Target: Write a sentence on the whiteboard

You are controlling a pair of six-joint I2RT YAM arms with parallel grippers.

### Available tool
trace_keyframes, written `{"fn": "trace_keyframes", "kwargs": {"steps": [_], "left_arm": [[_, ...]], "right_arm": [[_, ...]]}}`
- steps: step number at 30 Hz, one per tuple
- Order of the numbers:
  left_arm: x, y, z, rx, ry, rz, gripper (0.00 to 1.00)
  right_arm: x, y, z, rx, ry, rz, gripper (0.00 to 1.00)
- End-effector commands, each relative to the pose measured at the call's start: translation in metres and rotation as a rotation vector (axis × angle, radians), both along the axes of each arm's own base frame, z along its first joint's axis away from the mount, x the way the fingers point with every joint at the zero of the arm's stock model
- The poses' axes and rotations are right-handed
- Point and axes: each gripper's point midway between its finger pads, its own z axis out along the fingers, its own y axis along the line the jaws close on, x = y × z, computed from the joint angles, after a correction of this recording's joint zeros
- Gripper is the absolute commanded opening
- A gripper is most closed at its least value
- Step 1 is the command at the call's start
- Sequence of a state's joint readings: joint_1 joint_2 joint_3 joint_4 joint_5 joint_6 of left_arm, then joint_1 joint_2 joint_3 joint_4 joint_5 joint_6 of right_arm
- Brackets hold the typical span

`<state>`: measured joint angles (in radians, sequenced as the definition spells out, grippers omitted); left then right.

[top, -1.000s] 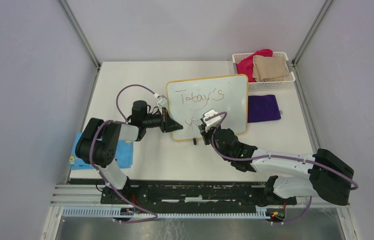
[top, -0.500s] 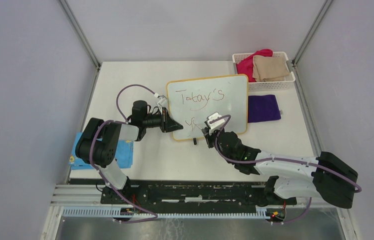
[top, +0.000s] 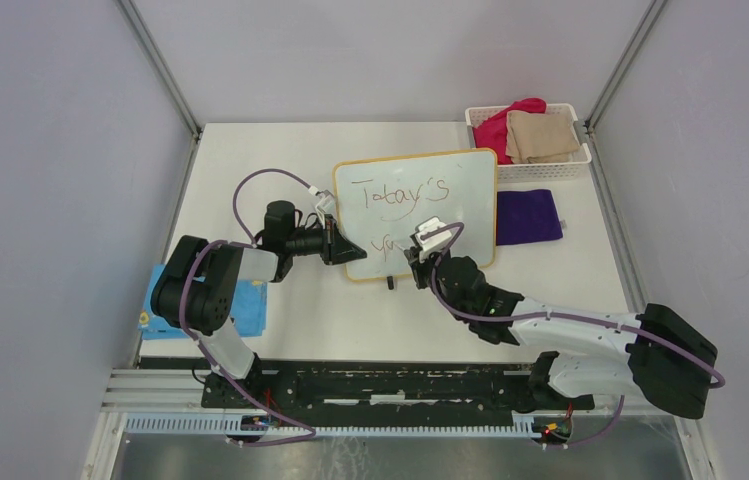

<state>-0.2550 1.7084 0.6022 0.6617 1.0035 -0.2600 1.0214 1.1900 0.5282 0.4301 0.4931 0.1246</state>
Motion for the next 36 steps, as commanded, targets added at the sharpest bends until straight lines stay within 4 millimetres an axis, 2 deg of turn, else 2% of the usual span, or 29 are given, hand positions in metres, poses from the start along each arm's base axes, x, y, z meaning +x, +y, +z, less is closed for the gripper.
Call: {"fn": "trace_keyframes", "kwargs": {"steps": [1,13,24,27,32,36], "left_arm": [[-0.012,0.007,-0.045,0.118,0.126,0.047,0.02],[-0.012,0.007,-0.045,0.118,0.127,0.048,0.02],[-0.012,0.007,-0.046,0.118,0.13,0.047,0.02],[-0.011,0.007,-0.045,0.118,0.129,0.048,0.02],[-0.012,0.007,-0.045,0.118,0.129,0.047,0.02],[-0.011,0.007,-0.045,0.117,0.129,0.048,0.02]], "right_arm": [[0.015,-0.002,0.023,0.013,-0.05,-0.047,0.0],[0.012,0.014,0.022,0.03,-0.029,0.02,0.0],[0.003,0.012,0.007,0.027,0.005,0.042,0.0],[0.002,0.009,0.019,0.053,-0.014,0.034,0.0],[0.0,0.003,0.05,0.114,-0.06,0.026,0.0],[0.003,-0.002,0.055,0.102,-0.075,0.009,0.0]]}}
